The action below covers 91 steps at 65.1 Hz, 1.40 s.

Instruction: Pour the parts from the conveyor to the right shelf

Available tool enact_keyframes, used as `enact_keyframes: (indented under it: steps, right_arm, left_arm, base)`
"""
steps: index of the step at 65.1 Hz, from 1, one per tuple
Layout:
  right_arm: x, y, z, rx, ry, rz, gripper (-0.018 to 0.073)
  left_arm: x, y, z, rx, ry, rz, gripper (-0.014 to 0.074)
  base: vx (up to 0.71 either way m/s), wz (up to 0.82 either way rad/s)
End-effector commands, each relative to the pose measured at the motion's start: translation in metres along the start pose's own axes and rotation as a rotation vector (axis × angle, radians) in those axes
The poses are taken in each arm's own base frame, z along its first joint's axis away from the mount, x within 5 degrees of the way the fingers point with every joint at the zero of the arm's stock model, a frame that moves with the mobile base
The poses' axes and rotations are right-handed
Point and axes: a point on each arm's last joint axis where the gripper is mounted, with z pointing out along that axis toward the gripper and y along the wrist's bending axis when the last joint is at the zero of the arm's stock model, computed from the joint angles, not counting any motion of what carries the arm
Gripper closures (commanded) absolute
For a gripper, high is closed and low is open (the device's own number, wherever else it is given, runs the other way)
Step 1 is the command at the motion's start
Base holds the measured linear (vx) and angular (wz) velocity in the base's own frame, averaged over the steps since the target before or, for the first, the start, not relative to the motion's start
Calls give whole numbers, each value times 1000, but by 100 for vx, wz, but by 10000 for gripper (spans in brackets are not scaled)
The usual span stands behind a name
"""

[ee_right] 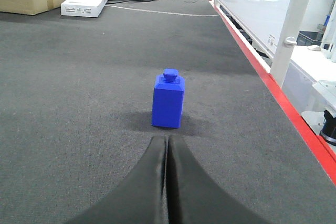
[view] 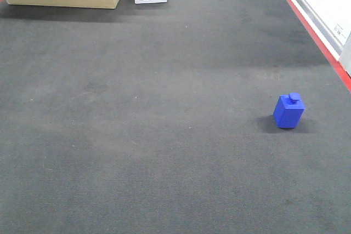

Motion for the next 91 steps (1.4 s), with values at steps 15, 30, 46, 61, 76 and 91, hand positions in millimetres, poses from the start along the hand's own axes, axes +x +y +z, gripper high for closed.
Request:
enact_keyframes:
  steps: [15,30,46,61,76,91]
  right_arm:
    - [-4,-1,-1,12,-76,-3,568]
    - [-4,-1,-1,12,-76,-3,568]
    - [-4,-1,-1,12,-76,-3,568]
    - [-6,-1,-1,13,-94,-3,568]
    - [-25,-2,-4,20,-298,44,568]
    - [-69,-7,-26,48,-706,63,567]
  left_arm:
    - [-13,0,0,2,-84,-16,602]
    - [-13,0,0,2,-84,-16,602]
    - [-13,0,0,2,-84,-16,602]
    - [-13,0,0,2,-84,-16,602]
    - [-13,0,0,2,-84,-16,602]
    - [-13,0,0,2,-84,-16,602]
  base:
    - [0,0]
    - [0,0]
    - [0,0]
    - [0,0]
    - [0,0]
    - [0,0]
